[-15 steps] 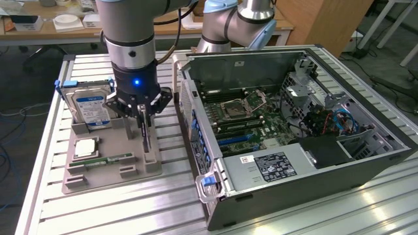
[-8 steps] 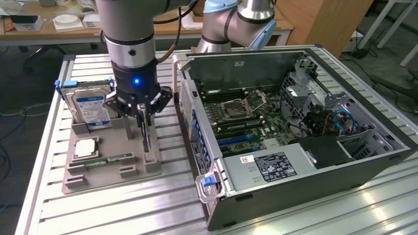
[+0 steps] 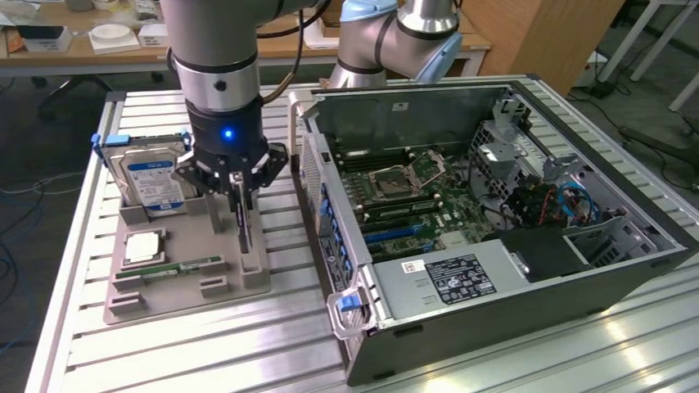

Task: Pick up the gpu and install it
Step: 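Pick up the gpu and move the gpu toward the slot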

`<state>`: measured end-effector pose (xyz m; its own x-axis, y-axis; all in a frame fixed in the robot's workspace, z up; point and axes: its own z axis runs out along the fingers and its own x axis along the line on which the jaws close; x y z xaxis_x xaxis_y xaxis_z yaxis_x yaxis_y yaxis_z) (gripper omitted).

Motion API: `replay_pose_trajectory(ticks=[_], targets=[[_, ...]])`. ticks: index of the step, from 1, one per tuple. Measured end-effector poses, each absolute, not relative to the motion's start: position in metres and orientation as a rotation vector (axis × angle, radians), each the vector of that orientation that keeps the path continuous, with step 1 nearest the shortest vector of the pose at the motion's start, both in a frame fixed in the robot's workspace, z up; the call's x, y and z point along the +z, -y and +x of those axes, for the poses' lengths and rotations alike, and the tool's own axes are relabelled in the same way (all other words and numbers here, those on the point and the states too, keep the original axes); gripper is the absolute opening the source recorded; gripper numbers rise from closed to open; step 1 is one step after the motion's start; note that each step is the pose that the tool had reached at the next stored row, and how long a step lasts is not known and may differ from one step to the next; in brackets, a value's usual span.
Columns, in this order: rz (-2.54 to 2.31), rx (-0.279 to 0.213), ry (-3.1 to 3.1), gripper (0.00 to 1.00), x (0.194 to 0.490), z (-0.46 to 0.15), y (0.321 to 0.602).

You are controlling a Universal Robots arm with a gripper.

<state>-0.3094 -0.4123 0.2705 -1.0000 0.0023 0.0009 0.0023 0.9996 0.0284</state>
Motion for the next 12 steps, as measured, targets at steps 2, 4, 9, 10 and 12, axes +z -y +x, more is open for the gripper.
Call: replay_pose_trajectory(ticks=[2,4,9,10,12], targets=[[-0.004,-0.044,3.14,0.26,0.2709,-0.3094,0.4123],[-0.004,-0.044,3.14,0.26,0.2715,-0.3094,0.4123],[-0.004,-0.044,3.14,0.26,0.2725,-0.3094,0.4123],[-0.004,-0.044,3.14,0.26,0.2727,-0.3094,0.4123],[-0.004,-0.044,3.14,0.26,0.273,-0.3094,0.4123]])
